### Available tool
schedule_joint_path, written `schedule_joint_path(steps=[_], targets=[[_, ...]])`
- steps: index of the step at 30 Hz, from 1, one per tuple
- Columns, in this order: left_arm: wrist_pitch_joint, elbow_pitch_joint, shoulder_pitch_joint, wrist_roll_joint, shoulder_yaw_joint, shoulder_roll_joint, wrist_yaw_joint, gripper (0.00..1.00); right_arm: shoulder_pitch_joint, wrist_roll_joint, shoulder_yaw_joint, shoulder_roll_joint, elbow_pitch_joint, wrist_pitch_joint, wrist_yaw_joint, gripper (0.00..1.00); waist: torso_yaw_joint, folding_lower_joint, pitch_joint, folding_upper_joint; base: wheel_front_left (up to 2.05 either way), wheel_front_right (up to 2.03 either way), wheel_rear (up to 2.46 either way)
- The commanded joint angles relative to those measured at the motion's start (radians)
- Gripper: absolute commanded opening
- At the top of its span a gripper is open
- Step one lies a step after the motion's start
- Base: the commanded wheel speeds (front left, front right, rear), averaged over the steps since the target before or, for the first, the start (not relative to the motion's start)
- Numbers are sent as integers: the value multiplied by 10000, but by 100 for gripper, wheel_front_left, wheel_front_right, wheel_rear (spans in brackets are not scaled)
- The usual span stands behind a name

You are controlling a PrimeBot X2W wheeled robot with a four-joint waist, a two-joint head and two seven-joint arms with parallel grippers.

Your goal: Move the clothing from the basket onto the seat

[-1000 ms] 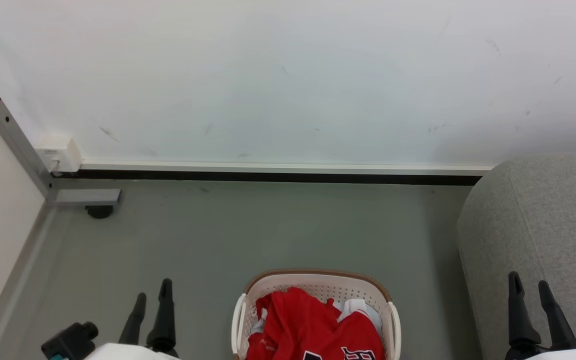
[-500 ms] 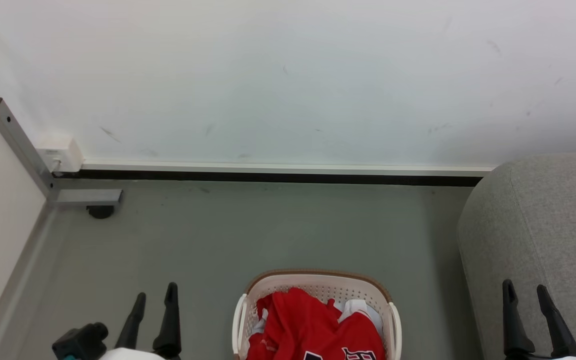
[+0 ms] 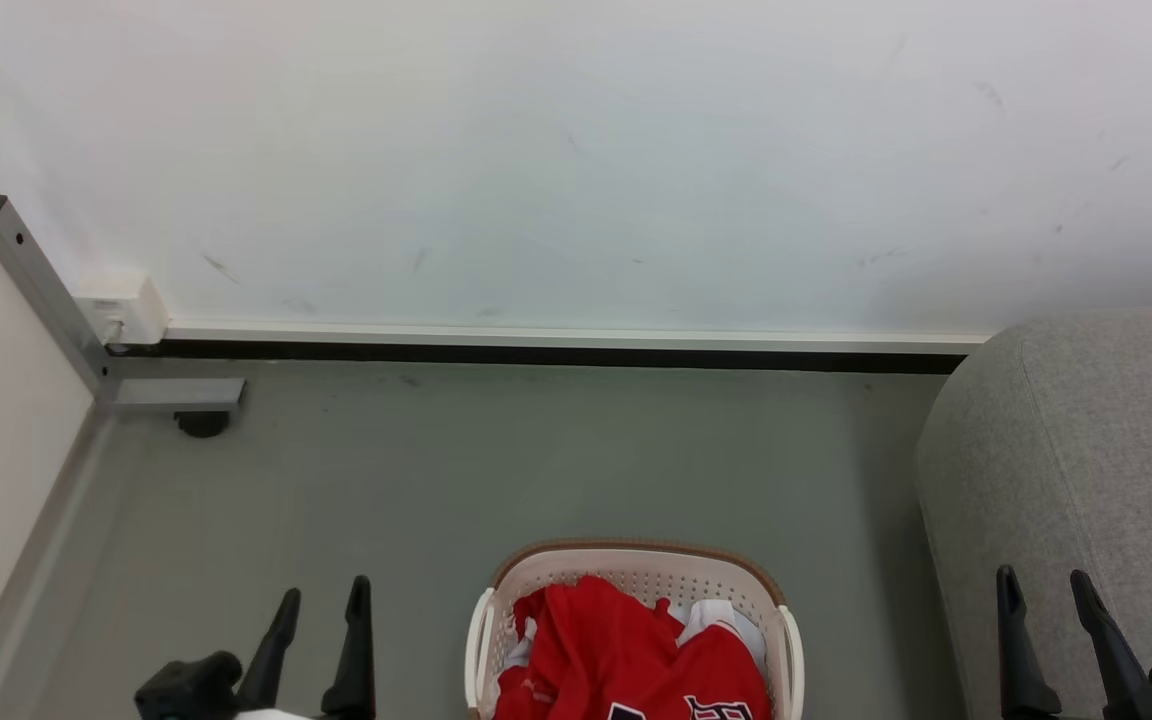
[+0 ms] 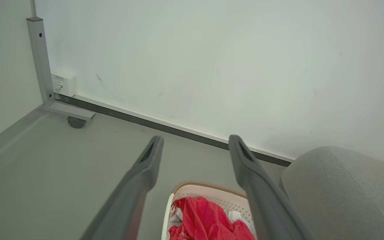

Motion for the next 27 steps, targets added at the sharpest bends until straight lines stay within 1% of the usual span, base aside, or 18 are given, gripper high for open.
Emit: schedule_joint_path(steps=[1, 17, 27], targets=[[-68, -33, 12, 291, -7, 92, -24, 100, 86, -227, 5, -97, -35, -79, -15, 100, -1, 0, 3, 0, 0, 0, 0], [-413, 50, 79, 1502, -198, 101, 58, 100, 173, -1366, 167, -103, 100, -411, -18, 100, 12, 0, 19, 0, 0, 0, 0], [-581, 124, 124, 2208, -291, 103, 27, 100, 206, -2013, 258, -108, 129, -589, -19, 100, -40, 0, 61, 0, 0, 0, 0]])
